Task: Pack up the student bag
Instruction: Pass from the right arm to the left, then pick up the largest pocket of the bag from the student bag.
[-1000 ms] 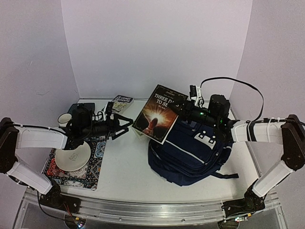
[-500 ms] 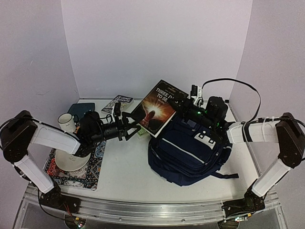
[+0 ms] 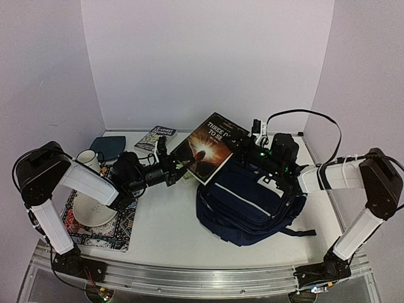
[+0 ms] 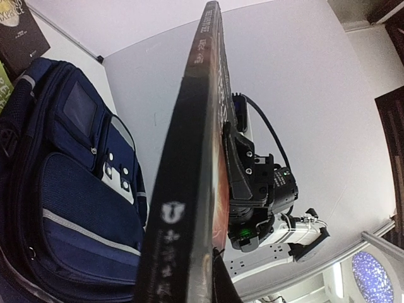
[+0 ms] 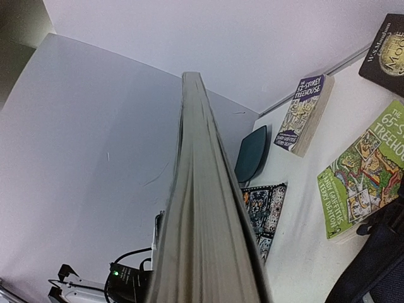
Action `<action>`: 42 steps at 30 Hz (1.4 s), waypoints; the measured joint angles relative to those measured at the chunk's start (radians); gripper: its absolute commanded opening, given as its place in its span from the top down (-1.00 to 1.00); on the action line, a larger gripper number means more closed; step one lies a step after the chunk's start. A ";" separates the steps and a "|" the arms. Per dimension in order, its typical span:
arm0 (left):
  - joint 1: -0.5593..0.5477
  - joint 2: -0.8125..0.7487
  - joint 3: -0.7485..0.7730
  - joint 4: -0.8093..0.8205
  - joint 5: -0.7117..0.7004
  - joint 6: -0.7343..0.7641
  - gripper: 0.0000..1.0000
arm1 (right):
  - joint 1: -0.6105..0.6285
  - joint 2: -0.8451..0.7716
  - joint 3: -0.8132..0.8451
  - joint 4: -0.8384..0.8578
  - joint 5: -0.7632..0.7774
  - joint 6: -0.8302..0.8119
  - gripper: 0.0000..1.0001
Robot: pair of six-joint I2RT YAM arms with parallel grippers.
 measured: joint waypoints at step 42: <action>0.250 -0.067 -0.210 -0.083 0.081 -0.014 1.00 | 0.345 -0.011 0.249 -1.449 0.213 -0.920 0.37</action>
